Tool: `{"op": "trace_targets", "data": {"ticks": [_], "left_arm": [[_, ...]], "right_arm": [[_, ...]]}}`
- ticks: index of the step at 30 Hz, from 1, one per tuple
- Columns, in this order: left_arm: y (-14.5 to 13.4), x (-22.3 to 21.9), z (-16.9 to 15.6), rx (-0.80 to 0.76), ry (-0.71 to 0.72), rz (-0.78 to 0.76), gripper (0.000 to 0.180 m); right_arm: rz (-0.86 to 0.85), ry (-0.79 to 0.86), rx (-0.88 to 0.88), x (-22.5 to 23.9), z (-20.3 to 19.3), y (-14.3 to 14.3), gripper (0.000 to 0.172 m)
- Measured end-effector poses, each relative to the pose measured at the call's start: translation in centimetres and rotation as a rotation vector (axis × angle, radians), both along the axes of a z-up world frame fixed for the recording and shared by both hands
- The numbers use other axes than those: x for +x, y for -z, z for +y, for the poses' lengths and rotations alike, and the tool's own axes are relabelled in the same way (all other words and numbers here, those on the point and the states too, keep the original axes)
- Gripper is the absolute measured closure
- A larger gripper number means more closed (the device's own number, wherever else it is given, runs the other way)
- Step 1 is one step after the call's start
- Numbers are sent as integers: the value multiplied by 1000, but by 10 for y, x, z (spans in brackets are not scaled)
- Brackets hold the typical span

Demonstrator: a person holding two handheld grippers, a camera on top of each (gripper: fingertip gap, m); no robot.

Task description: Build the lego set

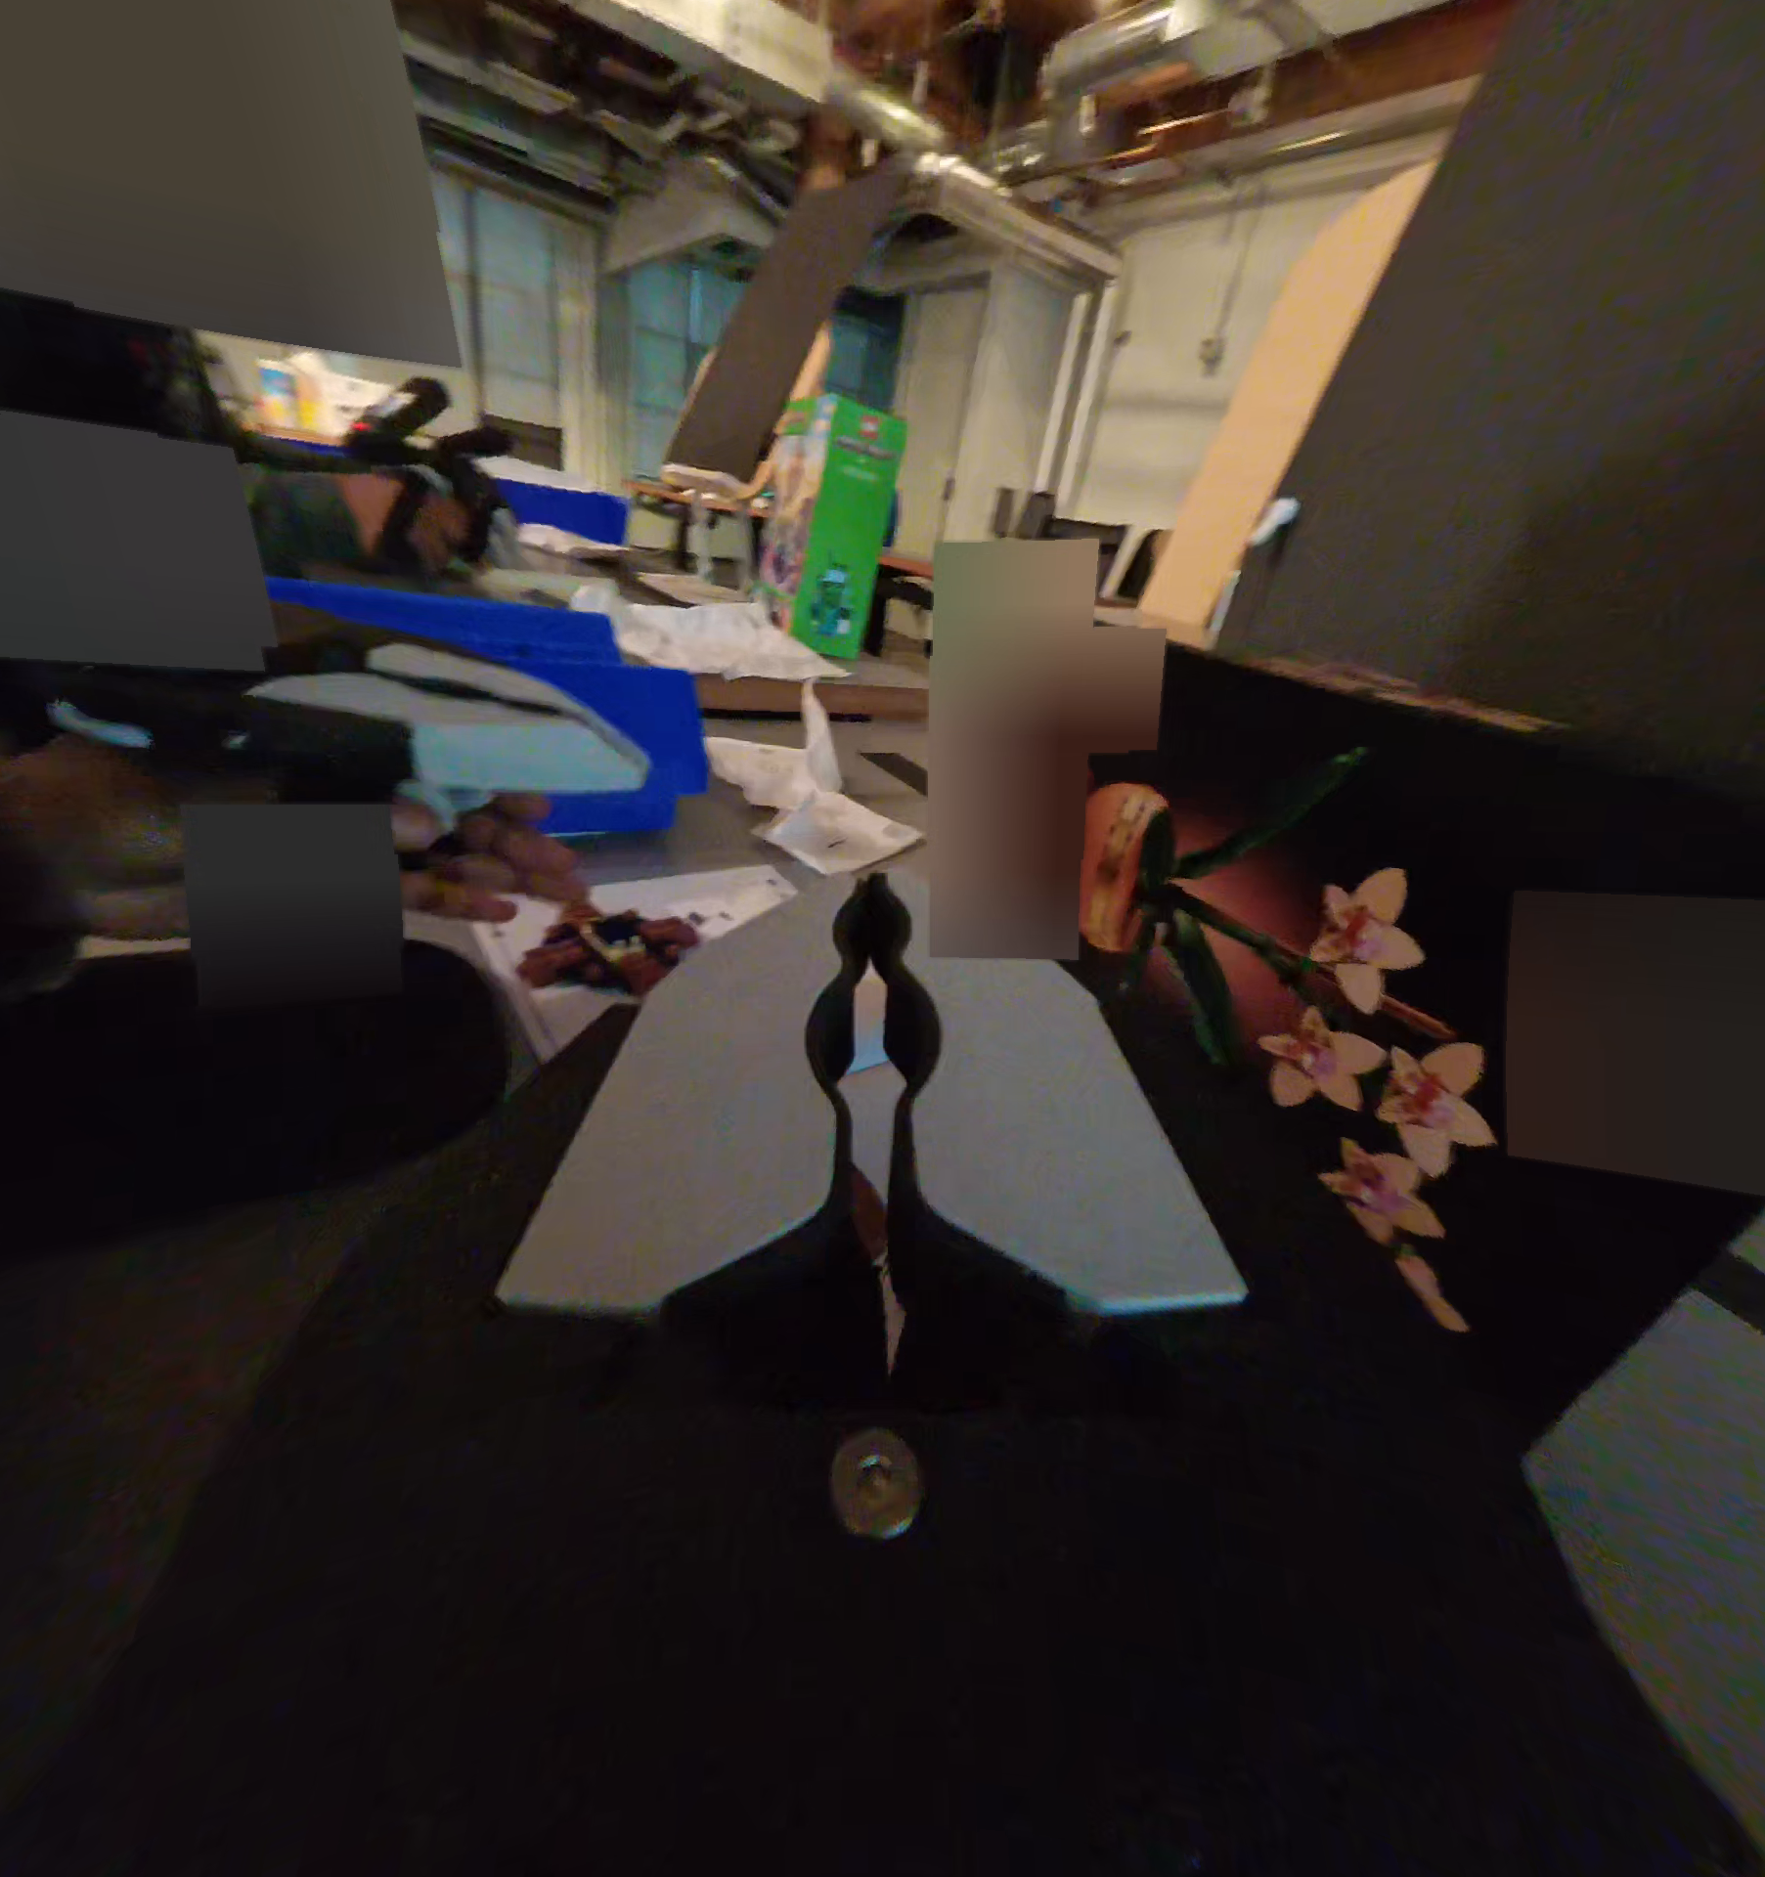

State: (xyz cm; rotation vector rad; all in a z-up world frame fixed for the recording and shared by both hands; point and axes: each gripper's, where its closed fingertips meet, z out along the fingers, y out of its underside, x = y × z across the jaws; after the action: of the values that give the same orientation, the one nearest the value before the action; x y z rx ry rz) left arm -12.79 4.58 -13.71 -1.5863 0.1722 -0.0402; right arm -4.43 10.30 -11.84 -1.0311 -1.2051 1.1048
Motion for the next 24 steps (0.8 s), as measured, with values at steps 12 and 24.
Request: {"op": "trace_targets", "data": {"ticks": [12,24], "left_arm": [[1,-9,8,-52,-75,35,73],[-11,45,43,-65,43,122,35]], "right_arm": [[22,178,22,18,23,-26,31],[-225,597,253,236,66,-101,107]]}}
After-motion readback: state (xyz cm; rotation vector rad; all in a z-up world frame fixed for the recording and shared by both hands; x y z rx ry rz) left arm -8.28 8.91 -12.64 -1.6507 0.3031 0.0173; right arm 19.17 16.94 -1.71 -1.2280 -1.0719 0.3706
